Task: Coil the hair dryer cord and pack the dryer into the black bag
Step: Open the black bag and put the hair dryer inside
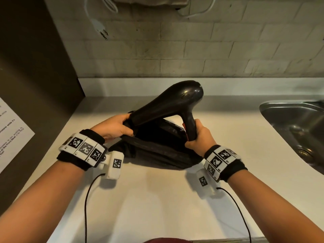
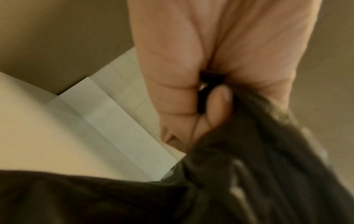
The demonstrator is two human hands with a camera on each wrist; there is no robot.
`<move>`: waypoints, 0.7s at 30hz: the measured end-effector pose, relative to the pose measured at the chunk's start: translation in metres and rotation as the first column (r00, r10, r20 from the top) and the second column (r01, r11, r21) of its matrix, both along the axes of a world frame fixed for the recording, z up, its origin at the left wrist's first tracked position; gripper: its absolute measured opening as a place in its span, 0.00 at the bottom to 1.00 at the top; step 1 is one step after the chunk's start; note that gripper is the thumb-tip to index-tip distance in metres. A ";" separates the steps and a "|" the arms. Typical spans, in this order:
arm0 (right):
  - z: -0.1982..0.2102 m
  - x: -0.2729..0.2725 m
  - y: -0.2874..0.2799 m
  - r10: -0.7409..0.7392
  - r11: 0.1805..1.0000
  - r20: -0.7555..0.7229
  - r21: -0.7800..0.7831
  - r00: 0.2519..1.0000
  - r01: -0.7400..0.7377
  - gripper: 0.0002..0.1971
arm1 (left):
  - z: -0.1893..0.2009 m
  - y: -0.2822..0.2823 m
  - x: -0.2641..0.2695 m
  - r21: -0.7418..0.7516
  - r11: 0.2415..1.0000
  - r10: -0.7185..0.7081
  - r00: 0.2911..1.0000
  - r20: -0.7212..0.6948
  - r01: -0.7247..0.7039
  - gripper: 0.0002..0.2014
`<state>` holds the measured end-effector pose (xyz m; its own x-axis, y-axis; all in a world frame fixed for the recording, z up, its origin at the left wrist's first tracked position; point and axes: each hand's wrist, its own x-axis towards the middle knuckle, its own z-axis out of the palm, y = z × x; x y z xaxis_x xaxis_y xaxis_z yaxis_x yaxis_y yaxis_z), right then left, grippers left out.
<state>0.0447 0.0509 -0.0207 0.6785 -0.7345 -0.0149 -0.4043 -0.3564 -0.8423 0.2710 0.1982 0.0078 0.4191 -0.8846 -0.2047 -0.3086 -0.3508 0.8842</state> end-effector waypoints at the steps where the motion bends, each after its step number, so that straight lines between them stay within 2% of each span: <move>1: 0.001 0.000 0.000 0.003 1.000 0.021 -0.016 1.000 -0.003 0.25 | 0.005 0.000 0.001 0.004 1.000 -0.022 1.000 0.003 0.022 0.27; 6: 0.004 0.001 0.001 0.006 0.991 0.011 -0.136 1.000 -0.005 0.22 | 0.024 -0.008 -0.005 0.079 0.997 -0.032 0.975 0.221 0.014 0.33; 8: 0.005 0.002 0.002 0.012 0.969 -0.047 -0.245 0.999 -0.023 0.21 | 0.030 -0.012 -0.014 0.082 0.997 -0.026 0.947 0.320 0.000 0.34; 10: 0.006 0.003 0.004 0.029 0.926 -0.113 -0.372 0.993 -0.069 0.20 | 0.037 -0.016 -0.027 0.023 1.000 -0.012 0.915 0.404 0.003 0.32; 11: 0.005 0.003 0.005 0.037 0.906 -0.129 -0.414 0.991 -0.088 0.20 | 0.041 -0.017 -0.032 -0.020 1.000 0.003 0.912 0.409 0.005 0.30; 12: 0.005 0.003 0.006 0.042 0.892 -0.135 -0.442 0.990 -0.098 0.22 | 0.045 -0.018 -0.035 -0.082 0.997 0.020 0.936 0.350 0.009 0.28; 14: 0.004 0.003 0.007 0.040 0.876 -0.133 -0.472 0.990 -0.099 0.23 | 0.052 -0.016 -0.037 -0.157 0.987 -0.010 0.993 0.114 0.028 0.28; 16: 0.004 0.001 0.005 0.036 0.883 -0.123 -0.460 0.992 -0.089 0.23 | 0.052 -0.011 -0.031 -0.154 0.983 -0.101 0.995 0.002 0.100 0.40; 17: 0.003 0.001 0.003 0.034 0.896 -0.115 -0.436 0.993 -0.081 0.22 | 0.051 -0.009 -0.029 -0.144 0.981 -0.132 0.991 0.013 0.133 0.47; 18: 0.004 0.000 0.001 0.029 0.911 -0.110 -0.405 0.994 -0.071 0.21 | 0.048 -0.010 -0.028 -0.147 0.977 -0.142 0.987 0.069 0.151 0.49; 19: 0.004 -0.001 0.000 0.023 0.924 -0.106 -0.376 0.994 -0.061 0.20 | 0.046 -0.010 -0.029 -0.167 0.974 -0.128 0.980 0.153 0.154 0.47; 21: 0.004 -0.003 0.000 0.011 0.937 -0.101 -0.345 0.995 -0.045 0.18 | 0.042 -0.015 -0.032 -0.267 0.961 0.013 0.946 0.323 0.078 0.35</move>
<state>0.0421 0.0508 -0.0169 0.7069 -0.6862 0.1713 -0.4625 -0.6317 -0.6221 0.2392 0.1836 0.0497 0.3922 -0.9011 0.1850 -0.5963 -0.0959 0.7970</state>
